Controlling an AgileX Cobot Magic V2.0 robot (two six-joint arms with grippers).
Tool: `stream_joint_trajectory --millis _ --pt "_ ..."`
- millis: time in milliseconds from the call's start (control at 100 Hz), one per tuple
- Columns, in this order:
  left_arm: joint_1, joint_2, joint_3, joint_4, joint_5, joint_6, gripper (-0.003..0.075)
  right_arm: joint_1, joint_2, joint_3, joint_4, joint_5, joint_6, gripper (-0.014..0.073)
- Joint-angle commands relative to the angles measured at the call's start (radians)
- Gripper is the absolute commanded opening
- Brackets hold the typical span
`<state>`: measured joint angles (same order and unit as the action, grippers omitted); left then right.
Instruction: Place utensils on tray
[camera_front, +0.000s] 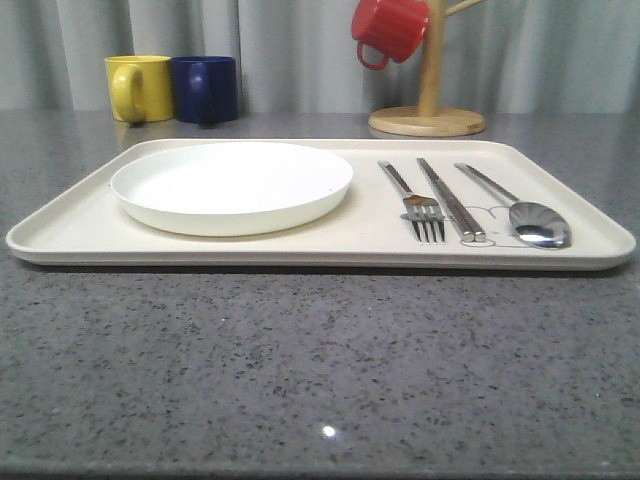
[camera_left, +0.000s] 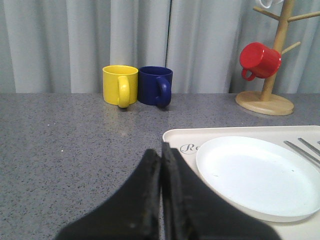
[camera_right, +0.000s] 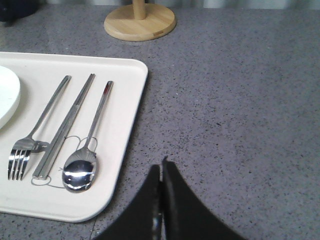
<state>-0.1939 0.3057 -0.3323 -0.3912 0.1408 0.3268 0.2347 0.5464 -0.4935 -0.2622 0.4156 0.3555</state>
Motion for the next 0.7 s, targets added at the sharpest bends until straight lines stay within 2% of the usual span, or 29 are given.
stream_joint_trajectory --millis 0,440,610,690 --pt "-0.004 0.008 -0.026 -0.005 -0.072 -0.005 -0.0018 -0.006 0.000 -0.027 -0.026 -0.078 -0.005 -0.0069" --pt "-0.004 0.008 -0.026 -0.005 -0.072 -0.005 -0.0018 -0.006 0.000 -0.026 -0.028 -0.081 -0.005 -0.0069" --pt "-0.004 0.008 -0.026 -0.005 -0.072 -0.005 -0.0018 -0.009 -0.030 -0.004 -0.025 -0.192 -0.049 -0.0069" --pt "-0.004 0.008 -0.026 -0.005 -0.072 -0.005 -0.0018 -0.029 -0.080 0.039 0.017 -0.264 -0.097 -0.0069"
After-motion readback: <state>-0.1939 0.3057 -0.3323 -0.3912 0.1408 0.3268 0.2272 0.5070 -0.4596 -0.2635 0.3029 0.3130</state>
